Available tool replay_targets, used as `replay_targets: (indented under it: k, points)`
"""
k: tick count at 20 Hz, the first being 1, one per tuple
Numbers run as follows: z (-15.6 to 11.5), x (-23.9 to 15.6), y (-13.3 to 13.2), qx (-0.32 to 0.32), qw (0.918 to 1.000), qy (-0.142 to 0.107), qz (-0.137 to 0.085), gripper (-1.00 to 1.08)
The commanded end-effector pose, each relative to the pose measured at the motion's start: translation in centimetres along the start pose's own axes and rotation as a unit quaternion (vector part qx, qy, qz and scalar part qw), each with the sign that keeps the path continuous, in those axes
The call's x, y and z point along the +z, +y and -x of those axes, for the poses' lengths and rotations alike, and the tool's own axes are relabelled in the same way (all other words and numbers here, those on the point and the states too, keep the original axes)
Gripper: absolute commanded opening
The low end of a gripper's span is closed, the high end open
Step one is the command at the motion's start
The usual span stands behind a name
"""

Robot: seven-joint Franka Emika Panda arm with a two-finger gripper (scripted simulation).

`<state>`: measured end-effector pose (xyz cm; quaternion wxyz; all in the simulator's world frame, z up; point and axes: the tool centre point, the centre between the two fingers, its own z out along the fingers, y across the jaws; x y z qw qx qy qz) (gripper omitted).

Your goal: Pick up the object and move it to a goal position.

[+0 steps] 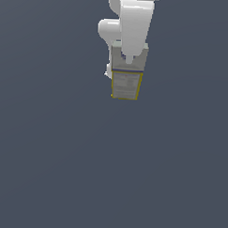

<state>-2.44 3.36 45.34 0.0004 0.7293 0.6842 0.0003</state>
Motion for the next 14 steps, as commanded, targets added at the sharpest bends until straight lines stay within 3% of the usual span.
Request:
replay_targets:
  k: [1, 14]
  points:
    - [-0.2, -1.2, 0.3, 0.0, 1.0, 0.0, 0.0, -1.0]
    - [-0.8, -3.5, 1.0, 0.0, 1.0, 0.0, 0.0, -1.0]
